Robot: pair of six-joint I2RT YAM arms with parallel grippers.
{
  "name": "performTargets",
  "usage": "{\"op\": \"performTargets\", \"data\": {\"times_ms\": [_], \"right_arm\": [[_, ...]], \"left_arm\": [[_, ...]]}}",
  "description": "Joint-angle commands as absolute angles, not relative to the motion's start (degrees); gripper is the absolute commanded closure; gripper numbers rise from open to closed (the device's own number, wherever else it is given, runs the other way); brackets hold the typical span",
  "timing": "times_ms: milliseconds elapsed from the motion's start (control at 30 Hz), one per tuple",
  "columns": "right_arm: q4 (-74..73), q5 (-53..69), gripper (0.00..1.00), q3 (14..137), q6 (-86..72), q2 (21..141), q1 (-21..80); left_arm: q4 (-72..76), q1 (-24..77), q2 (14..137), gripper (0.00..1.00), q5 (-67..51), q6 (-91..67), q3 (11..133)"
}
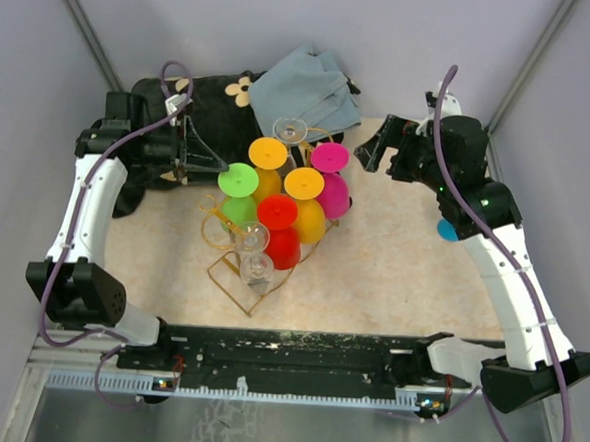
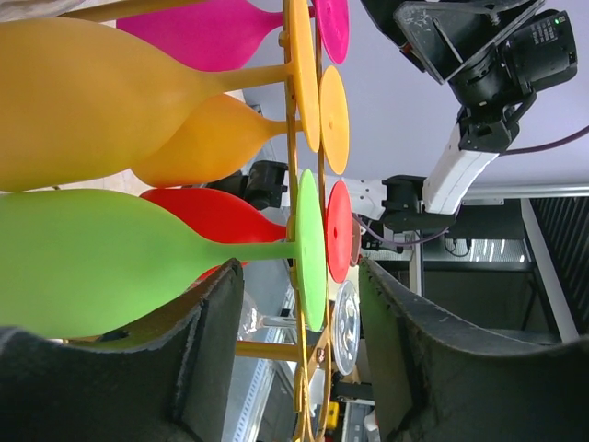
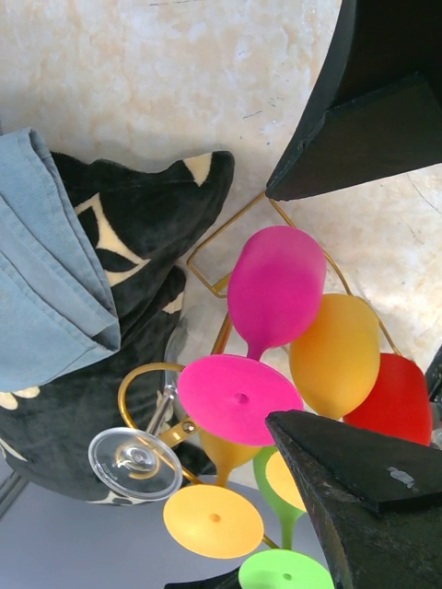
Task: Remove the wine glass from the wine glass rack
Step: Pick up the wine glass from the wine rack.
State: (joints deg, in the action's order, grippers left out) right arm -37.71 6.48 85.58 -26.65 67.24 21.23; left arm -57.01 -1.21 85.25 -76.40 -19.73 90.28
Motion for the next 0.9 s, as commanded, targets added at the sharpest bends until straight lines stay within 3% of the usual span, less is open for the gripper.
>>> {"op": "performTargets", "data": {"times_ms": [0, 200, 667, 867], "right_arm": [[-35.5, 5.6, 0.04, 88.2, -26.1, 66.8, 21.7], [-35.2, 5.7, 0.03, 87.6, -26.2, 66.6, 21.7], [-35.5, 5.2, 0.03, 86.7, -26.1, 65.6, 21.7], [-35.5, 5.2, 0.02, 86.2, -26.3, 65.1, 21.7]], "left_arm": [[-54.8, -0.8, 84.2, 0.43, -76.3, -20.8, 90.3], [-55.0, -0.8, 84.3, 0.55, -76.0, -20.3, 90.5], [-57.8, -0.9, 84.0, 0.68, -75.8, -17.5, 90.5], [-58.6, -0.9, 83.9, 0.83, -75.7, -17.2, 90.4]]}}
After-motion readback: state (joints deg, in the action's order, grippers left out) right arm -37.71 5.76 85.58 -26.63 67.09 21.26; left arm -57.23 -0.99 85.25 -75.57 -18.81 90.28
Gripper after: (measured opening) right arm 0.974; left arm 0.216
